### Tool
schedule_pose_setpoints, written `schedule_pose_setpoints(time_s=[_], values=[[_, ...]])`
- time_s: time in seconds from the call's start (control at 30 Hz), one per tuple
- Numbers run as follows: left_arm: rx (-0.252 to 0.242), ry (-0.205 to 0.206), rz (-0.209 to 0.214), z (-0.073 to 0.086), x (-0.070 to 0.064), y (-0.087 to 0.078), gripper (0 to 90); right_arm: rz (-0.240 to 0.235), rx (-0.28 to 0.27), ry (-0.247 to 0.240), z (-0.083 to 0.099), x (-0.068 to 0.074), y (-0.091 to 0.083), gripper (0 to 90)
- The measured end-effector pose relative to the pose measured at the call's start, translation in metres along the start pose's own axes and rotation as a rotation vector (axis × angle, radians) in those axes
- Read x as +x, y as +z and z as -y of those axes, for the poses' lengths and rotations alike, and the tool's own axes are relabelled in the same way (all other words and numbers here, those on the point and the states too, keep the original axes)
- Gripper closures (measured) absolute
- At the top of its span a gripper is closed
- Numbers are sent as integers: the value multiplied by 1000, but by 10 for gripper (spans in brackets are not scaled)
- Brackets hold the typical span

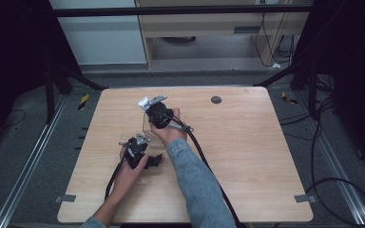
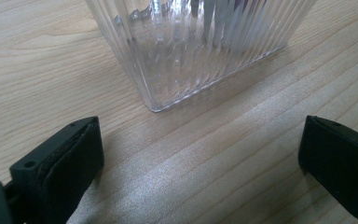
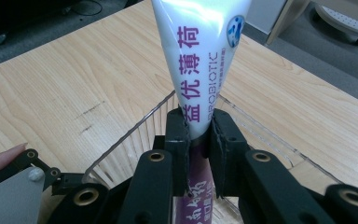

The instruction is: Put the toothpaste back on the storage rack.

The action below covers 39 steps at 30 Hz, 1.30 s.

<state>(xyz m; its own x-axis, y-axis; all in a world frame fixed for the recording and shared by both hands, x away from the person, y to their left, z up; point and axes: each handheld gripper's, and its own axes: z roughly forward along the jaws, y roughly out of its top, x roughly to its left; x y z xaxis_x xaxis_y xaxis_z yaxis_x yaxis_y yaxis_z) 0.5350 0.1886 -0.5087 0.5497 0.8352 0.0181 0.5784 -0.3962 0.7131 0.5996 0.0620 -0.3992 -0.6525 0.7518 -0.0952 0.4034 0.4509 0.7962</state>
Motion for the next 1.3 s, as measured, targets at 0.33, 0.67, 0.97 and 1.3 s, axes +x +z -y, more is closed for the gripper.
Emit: schedule_pose_setpoints(time_s=[0.33,0.67,0.97,1.3], values=[[0,0,0,0,0,0,0,-9,11,-13,-3,2,6,782],[0,0,0,0,0,0,0,-13,12,-8,-3,3,9,780],[0,-1,0,0,0,0,0,-19,12,-2,-3,1,9,774],[0,-1,0,0,0,0,0,-29,2,15,-4,1,4,758]])
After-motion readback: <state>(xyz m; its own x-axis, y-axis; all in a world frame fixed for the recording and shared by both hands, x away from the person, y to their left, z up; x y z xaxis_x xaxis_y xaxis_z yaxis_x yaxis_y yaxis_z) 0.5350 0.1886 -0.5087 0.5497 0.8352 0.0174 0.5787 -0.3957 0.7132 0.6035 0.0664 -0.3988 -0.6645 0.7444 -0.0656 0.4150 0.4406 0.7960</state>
